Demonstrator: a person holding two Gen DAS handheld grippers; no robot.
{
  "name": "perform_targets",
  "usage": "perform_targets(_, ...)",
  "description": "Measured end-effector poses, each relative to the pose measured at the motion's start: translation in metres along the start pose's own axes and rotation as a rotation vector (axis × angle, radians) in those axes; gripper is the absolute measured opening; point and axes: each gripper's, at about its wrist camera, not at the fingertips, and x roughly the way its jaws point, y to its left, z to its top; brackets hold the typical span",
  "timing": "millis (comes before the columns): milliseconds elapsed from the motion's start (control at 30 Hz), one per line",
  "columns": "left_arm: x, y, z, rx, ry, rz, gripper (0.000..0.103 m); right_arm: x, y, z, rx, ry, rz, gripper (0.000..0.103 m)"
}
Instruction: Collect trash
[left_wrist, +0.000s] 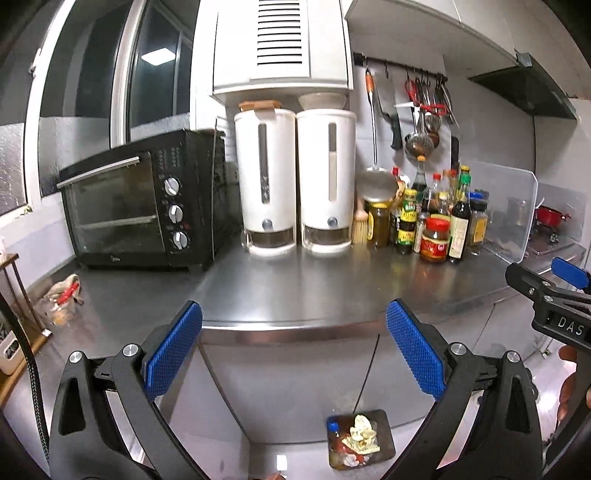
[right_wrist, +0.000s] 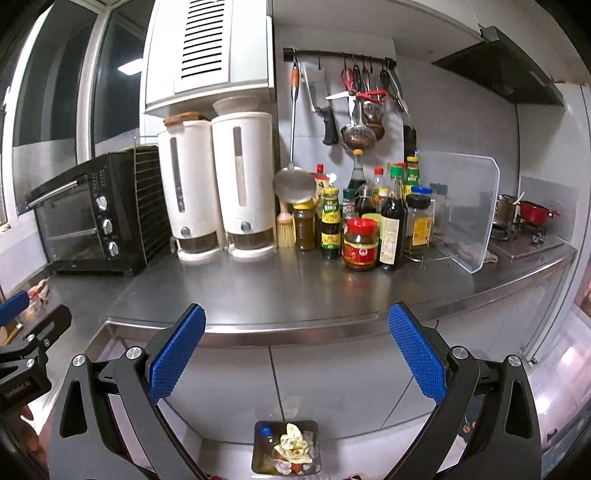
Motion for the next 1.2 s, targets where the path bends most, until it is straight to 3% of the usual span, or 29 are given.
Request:
perform_targets(433,-0.024,0.003,0.004,0.001,-0.06,0.015,0.095,-0.019,0.005,0.005,-0.006,-0.037,0.0,0.1)
perform_targets(1200,-0.027,0.006,0.006,-0.002,-0.063,0.017,0.095,-0.02,0.004,0.006,-0.009,-0.033,0.009,0.1)
